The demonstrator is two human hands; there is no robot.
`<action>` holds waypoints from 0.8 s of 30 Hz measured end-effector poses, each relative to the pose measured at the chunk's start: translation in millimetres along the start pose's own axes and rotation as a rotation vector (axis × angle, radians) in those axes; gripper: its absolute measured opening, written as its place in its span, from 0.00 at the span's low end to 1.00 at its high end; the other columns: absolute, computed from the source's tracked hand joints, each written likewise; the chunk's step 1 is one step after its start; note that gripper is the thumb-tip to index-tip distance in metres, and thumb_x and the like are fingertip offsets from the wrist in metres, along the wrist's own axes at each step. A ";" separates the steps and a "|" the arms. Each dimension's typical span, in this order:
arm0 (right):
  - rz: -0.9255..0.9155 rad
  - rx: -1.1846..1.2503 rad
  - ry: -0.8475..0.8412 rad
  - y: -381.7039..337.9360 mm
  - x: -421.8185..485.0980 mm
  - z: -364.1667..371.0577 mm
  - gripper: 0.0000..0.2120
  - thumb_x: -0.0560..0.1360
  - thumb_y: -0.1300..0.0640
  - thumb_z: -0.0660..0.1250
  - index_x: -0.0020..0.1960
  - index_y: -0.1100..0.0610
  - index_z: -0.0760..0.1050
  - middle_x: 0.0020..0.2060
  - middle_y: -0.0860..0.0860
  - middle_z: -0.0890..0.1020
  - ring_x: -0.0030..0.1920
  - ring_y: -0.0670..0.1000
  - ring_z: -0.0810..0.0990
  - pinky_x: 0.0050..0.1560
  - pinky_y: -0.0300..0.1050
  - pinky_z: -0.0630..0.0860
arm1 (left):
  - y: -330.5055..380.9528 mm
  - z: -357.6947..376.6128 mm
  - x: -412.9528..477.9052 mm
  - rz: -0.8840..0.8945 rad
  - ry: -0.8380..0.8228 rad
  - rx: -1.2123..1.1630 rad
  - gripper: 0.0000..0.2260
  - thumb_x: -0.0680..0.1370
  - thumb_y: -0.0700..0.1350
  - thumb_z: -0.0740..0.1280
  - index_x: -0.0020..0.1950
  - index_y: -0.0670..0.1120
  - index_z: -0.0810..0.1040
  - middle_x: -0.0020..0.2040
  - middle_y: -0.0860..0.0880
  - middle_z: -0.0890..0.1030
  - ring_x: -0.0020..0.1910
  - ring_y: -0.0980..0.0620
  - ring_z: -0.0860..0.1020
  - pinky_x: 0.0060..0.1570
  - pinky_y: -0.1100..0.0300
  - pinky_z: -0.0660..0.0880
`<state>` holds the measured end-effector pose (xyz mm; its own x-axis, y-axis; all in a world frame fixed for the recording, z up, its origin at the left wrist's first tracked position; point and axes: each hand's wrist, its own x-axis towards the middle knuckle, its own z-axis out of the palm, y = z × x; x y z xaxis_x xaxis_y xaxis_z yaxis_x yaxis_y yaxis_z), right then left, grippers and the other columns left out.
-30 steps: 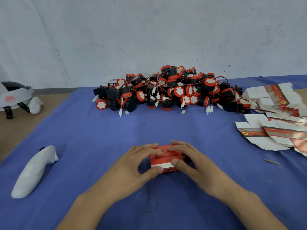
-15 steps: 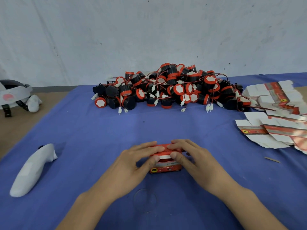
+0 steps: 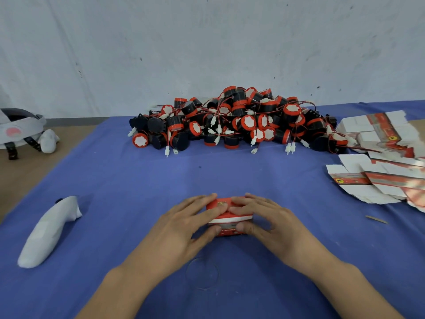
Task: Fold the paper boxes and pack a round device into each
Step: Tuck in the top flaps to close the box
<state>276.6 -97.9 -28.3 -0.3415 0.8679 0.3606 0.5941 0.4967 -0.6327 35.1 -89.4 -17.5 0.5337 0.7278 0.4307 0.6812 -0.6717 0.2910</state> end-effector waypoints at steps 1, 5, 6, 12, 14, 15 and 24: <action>0.005 0.006 -0.004 0.9 -0.5 -0.8 0.15 0.75 0.40 0.63 0.60 0.29 0.72 0.66 0.23 0.69 0.72 0.29 0.62 0.68 0.26 0.60 | -0.3 0.8 -0.1 0.001 0.009 0.001 0.19 0.81 0.58 0.62 0.71 0.57 0.75 0.73 0.57 0.72 0.70 0.56 0.72 0.63 0.53 0.75; 0.015 0.004 -0.026 0.9 -2.6 -2.4 0.16 0.76 0.43 0.63 0.61 0.28 0.72 0.67 0.21 0.66 0.72 0.29 0.62 0.70 0.27 0.61 | -1.1 1.9 -1.2 0.011 0.014 0.038 0.18 0.82 0.59 0.60 0.70 0.58 0.76 0.73 0.56 0.72 0.68 0.54 0.73 0.58 0.52 0.78; 0.011 -0.003 -0.022 0.5 -2.9 -2.7 0.16 0.76 0.43 0.63 0.62 0.28 0.72 0.67 0.21 0.66 0.71 0.29 0.63 0.69 0.27 0.61 | -0.8 2.0 -1.3 0.017 0.012 0.056 0.19 0.82 0.58 0.58 0.70 0.58 0.76 0.72 0.56 0.73 0.68 0.53 0.74 0.58 0.52 0.79; -0.010 -0.079 -0.004 -1.3 -3.4 -3.0 0.17 0.76 0.42 0.61 0.65 0.32 0.72 0.67 0.26 0.69 0.73 0.34 0.65 0.72 0.38 0.67 | 3.2 2.5 -2.4 0.035 0.026 0.092 0.19 0.82 0.56 0.57 0.69 0.55 0.78 0.71 0.53 0.75 0.68 0.49 0.75 0.57 0.50 0.79; -0.023 -0.094 0.014 -2.0 -3.7 -2.1 0.18 0.76 0.42 0.61 0.65 0.33 0.71 0.67 0.27 0.68 0.73 0.36 0.66 0.72 0.41 0.69 | 3.3 2.8 -2.8 0.038 0.028 0.092 0.18 0.82 0.55 0.59 0.68 0.54 0.78 0.71 0.52 0.75 0.68 0.49 0.75 0.58 0.49 0.79; -0.032 -0.100 0.024 -2.3 -3.9 -1.9 0.18 0.76 0.42 0.61 0.65 0.33 0.71 0.66 0.26 0.68 0.72 0.36 0.67 0.71 0.41 0.69 | 3.4 3.0 -3.0 0.035 0.030 0.092 0.17 0.82 0.54 0.60 0.68 0.54 0.79 0.71 0.52 0.75 0.68 0.49 0.75 0.58 0.49 0.79; 0.009 -0.027 0.055 -2.5 -7.5 -0.3 0.18 0.77 0.44 0.65 0.65 0.29 0.72 0.64 0.26 0.74 0.68 0.32 0.70 0.67 0.30 0.68 | 8.1 6.4 -5.9 -0.009 0.021 0.000 0.18 0.83 0.57 0.58 0.71 0.56 0.75 0.74 0.52 0.72 0.70 0.52 0.72 0.62 0.53 0.77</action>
<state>277.9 -105.6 -29.3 -0.2963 0.8706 0.3929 0.6165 0.4885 -0.6175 40.7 -98.3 -23.1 0.5164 0.7309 0.4462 0.6860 -0.6650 0.2954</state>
